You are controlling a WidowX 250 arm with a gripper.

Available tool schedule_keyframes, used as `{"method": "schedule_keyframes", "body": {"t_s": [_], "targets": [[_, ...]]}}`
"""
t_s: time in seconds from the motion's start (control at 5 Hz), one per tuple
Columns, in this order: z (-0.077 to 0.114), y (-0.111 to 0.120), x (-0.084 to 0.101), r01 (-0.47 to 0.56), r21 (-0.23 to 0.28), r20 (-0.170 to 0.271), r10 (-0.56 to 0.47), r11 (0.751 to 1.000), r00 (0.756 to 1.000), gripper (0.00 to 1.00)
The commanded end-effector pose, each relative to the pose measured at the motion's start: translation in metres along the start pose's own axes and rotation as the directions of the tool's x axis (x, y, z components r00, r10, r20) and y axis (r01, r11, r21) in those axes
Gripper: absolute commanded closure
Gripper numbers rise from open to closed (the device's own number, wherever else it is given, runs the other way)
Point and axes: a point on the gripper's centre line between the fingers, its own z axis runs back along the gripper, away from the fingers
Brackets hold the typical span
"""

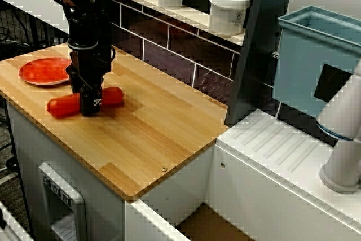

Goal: Put the object on the plate

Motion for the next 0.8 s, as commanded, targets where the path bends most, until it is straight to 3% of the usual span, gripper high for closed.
{"method": "schedule_keyframes", "body": {"t_s": [0.0, 0.2, 0.4, 0.6], "targets": [[0.065, 0.029, 0.006, -0.05, -0.009, 0.099, 0.05, 0.999, 0.994, 1.0], [0.071, 0.062, 0.002, -0.139, 0.011, 0.119, 0.137, 0.99, 0.983, 1.0], [0.059, 0.097, -0.006, -0.223, 0.048, 0.117, 0.217, 0.974, 0.969, 1.0], [0.049, 0.12, -0.016, -0.27, 0.055, 0.121, 0.262, 0.961, 0.958, 1.0]]}}
